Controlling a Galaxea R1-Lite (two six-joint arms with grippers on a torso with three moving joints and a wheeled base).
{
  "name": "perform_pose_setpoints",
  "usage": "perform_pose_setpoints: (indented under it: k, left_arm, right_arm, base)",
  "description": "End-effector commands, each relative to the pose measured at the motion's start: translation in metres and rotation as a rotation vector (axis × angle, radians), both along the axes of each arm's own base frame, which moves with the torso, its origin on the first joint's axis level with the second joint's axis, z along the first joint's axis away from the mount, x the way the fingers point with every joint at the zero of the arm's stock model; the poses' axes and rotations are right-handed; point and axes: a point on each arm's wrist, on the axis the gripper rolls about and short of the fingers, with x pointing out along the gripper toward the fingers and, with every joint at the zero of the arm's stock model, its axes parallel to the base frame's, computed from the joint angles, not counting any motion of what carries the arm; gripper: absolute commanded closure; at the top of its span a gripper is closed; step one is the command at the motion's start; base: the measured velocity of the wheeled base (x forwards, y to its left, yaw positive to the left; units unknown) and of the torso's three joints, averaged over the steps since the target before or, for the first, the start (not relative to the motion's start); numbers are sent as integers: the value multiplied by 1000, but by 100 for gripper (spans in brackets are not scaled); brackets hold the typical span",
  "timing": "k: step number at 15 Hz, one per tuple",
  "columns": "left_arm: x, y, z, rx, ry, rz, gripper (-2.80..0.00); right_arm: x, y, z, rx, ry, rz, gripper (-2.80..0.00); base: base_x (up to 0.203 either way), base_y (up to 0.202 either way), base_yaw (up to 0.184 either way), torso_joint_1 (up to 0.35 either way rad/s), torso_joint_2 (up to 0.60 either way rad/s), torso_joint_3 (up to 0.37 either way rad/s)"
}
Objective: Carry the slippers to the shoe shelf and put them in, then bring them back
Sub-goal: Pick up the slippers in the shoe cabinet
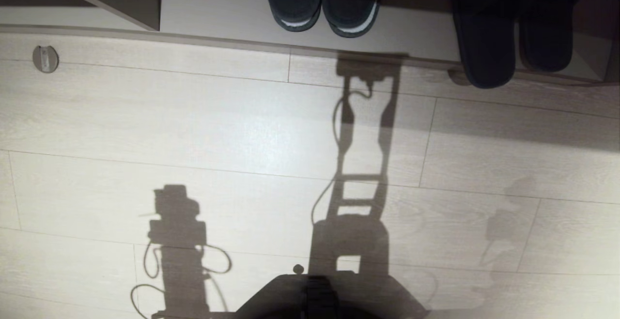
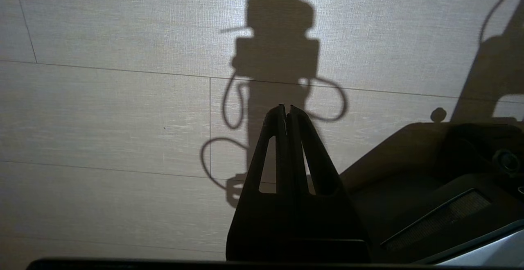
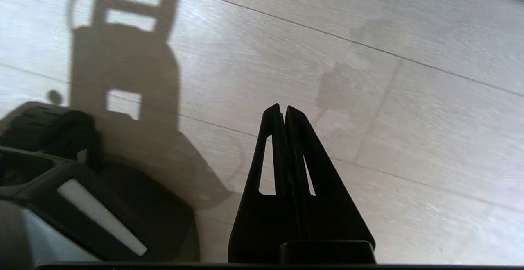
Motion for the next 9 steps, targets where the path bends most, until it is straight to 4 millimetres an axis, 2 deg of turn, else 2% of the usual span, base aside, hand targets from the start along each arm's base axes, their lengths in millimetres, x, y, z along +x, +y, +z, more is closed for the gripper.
perform_pose_setpoints:
  k: [1, 3, 9]
  left_arm:
    - [0, 0, 0, 0, 1, 1, 0]
    - [0, 0, 0, 0, 1, -1, 0]
    - [0, 0, 0, 0, 1, -1, 0]
  right_arm:
    - [1, -1, -2, 2, 12, -37, 0]
    - [3, -1, -11, 10, 61, -60, 0]
    - [3, -2, -11, 34, 65, -67, 0]
  base:
    - [0, 0, 0, 0, 0, 0]
    - [0, 0, 0, 0, 0, 0]
    - [0, 0, 0, 0, 0, 0]
